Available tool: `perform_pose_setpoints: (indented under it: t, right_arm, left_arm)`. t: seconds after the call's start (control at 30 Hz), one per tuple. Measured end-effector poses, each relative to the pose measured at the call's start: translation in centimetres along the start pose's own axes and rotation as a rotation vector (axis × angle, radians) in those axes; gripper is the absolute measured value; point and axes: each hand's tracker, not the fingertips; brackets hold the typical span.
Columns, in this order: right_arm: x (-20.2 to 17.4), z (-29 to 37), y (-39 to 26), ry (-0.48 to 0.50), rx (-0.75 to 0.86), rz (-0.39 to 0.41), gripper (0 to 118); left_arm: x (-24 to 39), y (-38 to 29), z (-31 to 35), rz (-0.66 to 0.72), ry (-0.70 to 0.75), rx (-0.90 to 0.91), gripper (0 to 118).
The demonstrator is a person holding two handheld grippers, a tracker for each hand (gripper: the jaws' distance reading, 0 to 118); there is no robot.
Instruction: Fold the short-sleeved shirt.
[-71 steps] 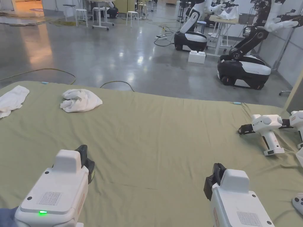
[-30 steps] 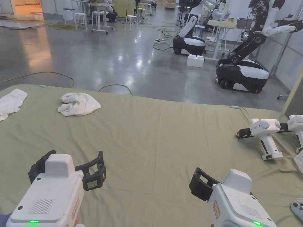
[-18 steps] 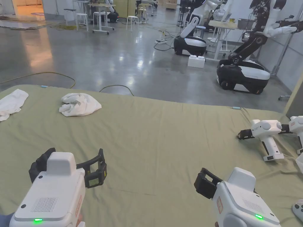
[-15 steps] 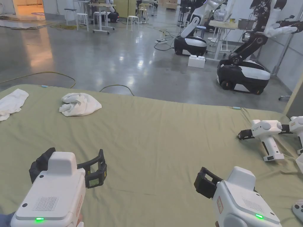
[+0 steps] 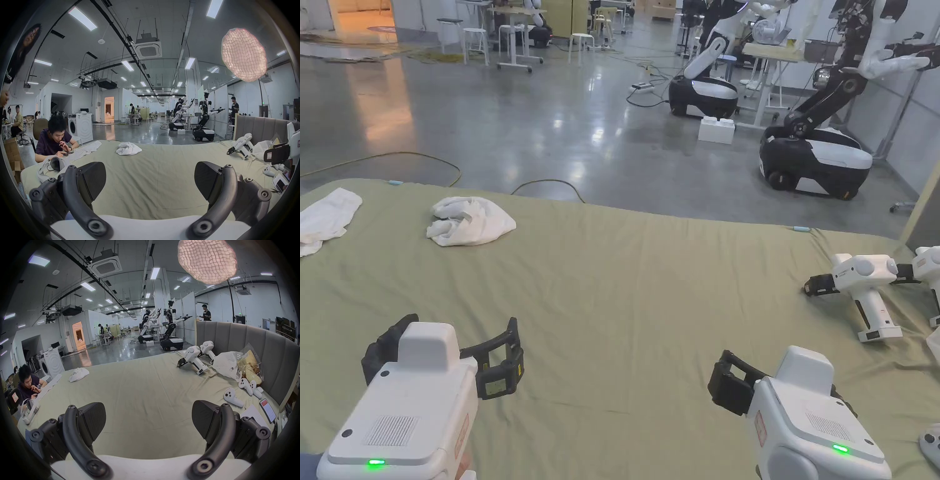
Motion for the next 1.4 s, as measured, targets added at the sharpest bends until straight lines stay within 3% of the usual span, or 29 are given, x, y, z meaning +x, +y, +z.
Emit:
perform_pose_setpoints:
  t: [0.4,0.63,1.2,1.4]
  right_arm:
    - [0.5,0.1,-0.1,0.058,0.037,-0.033,108]
    - [-0.1,0.2,-1.0,0.023,0.153,0.099,108]
    - [0.1,0.1,-1.1,0.102,0.195,0.086,109]
    - [-0.2,0.3,-1.1,0.066,0.241,0.118,110]
  left_arm:
    - [-0.1,-0.5,-0.2,-0.037,0.008,-0.017,110]
    - [-0.3,-0.6,-0.4,-0.036,0.006,-0.022,110]
    - [-0.5,-0.8,-0.6,-0.057,-0.007,-0.030,110]
    - [-0.6,-0.8,-0.7,-0.053,-0.010,-0.017,110]
